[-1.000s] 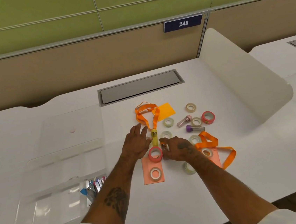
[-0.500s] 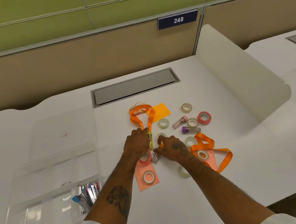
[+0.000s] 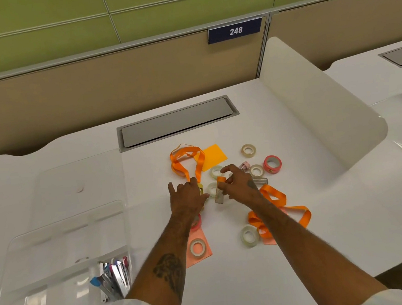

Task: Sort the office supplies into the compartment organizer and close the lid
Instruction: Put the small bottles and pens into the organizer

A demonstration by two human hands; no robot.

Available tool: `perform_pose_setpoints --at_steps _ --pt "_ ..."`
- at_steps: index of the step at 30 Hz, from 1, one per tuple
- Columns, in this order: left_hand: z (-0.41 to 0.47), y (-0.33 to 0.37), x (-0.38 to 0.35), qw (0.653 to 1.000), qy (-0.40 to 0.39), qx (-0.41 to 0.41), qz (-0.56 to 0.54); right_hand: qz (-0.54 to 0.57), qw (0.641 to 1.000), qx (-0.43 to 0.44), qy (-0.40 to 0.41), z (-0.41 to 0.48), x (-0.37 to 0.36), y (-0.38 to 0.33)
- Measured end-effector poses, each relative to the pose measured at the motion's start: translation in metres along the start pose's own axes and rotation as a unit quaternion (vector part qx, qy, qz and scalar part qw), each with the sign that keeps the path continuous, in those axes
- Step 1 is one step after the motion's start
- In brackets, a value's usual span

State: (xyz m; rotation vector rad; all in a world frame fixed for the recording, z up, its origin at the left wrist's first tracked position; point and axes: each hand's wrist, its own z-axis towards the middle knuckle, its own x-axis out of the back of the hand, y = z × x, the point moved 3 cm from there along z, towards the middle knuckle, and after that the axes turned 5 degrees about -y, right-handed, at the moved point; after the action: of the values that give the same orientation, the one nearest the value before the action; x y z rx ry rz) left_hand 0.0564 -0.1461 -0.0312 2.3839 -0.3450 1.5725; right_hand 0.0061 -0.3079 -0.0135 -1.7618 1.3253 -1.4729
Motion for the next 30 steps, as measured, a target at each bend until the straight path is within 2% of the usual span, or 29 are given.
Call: perform_pose_setpoints --at_steps 5,10,15,21,24,30 --pt "-0.001 0.006 0.004 1.000 0.027 -0.004 0.000 0.025 0.999 0.012 0.028 0.000 0.010 -0.002" --pt "-0.005 0.002 0.021 0.984 0.070 -0.006 -0.163 0.057 0.997 0.013 0.044 -0.003 0.013 -0.010" --pt "-0.015 -0.017 0.046 0.925 0.111 -0.023 -0.362 0.131 0.991 0.002 0.035 -0.005 0.002 -0.028" --pt "-0.043 -0.070 0.060 0.861 0.148 0.001 -0.487 0.150 0.989 0.013 0.007 -0.009 -0.038 -0.063" --pt "-0.059 -0.108 0.063 0.840 0.163 0.022 -0.518 0.143 0.989 0.035 -0.008 -0.015 -0.070 -0.085" --pt "-0.093 -0.191 0.067 0.850 0.178 0.036 -0.494 0.121 0.990 0.064 -0.040 -0.030 -0.139 -0.129"
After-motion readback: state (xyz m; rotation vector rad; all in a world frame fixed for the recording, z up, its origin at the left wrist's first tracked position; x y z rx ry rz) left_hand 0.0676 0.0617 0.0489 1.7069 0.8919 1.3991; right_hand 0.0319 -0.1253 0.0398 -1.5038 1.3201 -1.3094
